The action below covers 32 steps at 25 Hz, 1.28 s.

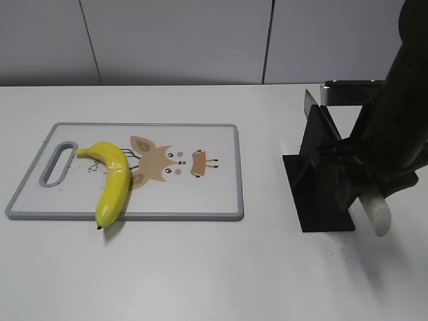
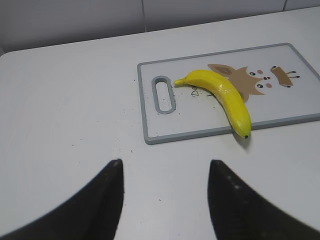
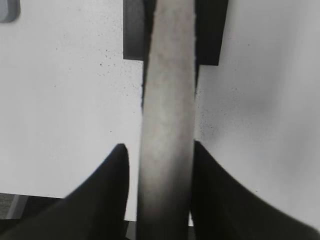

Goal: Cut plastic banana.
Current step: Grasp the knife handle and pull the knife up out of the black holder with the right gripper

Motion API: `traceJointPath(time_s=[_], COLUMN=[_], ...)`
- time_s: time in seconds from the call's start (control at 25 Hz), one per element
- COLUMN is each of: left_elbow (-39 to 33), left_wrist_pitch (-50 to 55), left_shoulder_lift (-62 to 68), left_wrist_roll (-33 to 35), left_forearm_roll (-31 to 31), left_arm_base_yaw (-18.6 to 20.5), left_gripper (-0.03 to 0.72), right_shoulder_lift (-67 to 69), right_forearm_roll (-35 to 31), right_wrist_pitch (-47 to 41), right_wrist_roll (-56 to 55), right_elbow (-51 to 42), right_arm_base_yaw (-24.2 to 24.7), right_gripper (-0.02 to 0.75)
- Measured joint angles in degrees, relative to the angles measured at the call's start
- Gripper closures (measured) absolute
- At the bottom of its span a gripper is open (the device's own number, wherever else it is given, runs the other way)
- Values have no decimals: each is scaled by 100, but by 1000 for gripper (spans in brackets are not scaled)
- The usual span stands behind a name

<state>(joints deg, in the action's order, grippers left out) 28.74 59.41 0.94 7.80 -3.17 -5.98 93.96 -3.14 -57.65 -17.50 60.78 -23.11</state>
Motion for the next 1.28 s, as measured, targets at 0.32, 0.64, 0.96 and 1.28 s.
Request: traceJointPath(time_s=[0.32,0.64,0.96,1.28], left_elbow=[0,0,0,0], left_wrist_pitch=[0,0,0,0], left_shoulder_lift=[0,0,0,0], left_wrist_roll=[0,0,0,0], left_forearm_roll=[0,0,0,0], left_arm_base_yaw=[0,0,0,0], left_gripper=[168,168,168,168], right_shoulder_lift=[0,-35,-745,-1255], right_forearm_roll=[14,64,227,314], right_wrist_pitch=[-55,-118,-277,-376], right_wrist_roll=[-227,-231,-278,-289], right_elbow=[0,0,0,7], right_arm_base_yaw=[0,0,-6,-6], right_gripper=[558,559,559,559])
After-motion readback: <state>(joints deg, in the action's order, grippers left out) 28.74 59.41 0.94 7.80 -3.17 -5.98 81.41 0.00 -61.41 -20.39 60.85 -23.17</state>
